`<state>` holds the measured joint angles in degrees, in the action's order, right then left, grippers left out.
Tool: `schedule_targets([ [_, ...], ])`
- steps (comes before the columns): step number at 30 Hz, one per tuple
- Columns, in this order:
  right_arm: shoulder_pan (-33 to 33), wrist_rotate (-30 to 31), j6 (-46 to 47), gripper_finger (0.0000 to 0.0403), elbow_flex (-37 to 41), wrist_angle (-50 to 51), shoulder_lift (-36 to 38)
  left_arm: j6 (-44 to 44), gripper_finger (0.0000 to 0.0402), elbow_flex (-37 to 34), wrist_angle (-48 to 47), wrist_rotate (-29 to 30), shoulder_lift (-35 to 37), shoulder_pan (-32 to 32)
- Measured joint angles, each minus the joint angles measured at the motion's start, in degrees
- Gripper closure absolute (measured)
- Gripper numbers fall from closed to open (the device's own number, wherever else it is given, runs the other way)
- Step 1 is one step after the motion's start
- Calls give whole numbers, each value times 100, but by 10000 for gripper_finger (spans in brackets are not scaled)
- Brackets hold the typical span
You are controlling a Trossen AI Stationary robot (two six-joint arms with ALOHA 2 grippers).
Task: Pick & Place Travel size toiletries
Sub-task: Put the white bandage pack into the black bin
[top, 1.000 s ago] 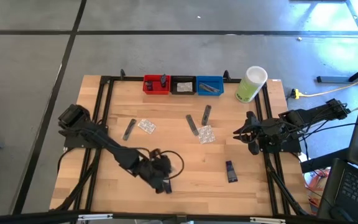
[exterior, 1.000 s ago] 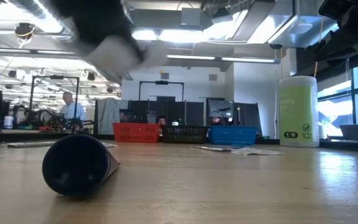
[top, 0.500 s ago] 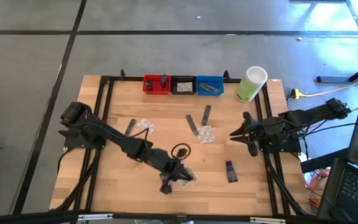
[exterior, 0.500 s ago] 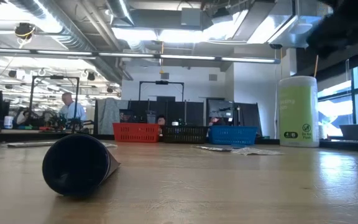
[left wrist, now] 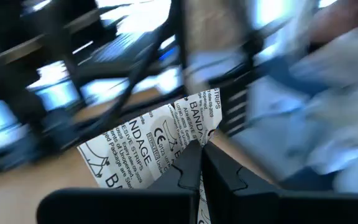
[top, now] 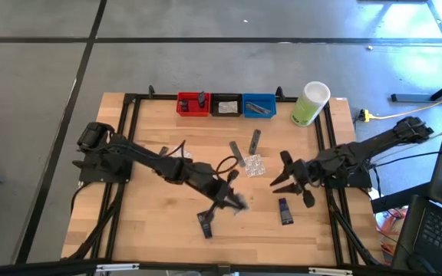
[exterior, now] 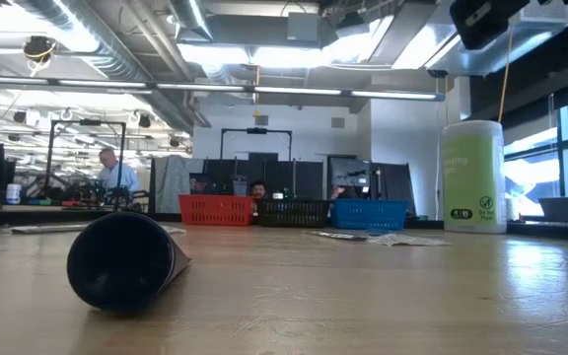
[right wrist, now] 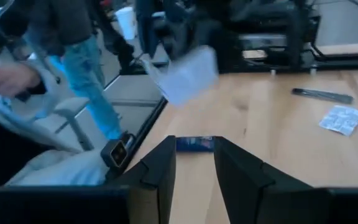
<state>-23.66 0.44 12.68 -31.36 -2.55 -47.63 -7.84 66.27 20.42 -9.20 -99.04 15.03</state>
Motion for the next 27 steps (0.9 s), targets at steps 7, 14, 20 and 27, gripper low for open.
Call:
schedule_targets([
  [7, -66, 1084, 793, 292, -1, -135, -252, -528, 398, -1, -706, 2265, 0, 67],
  [14, 148, 1371, 770, 259, -324, -117, -500, -925, 398, -1, -739, 2977, 0, 49],
  [20, 469, 1470, 524, 224, -958, 246, -1198, -1284, 398, -1, -733, 3570, 0, 14],
  [27, 661, 1629, 233, 215, -1600, 586, -1808, -1466, 398, -1, -734, 3882, 0, 17],
])
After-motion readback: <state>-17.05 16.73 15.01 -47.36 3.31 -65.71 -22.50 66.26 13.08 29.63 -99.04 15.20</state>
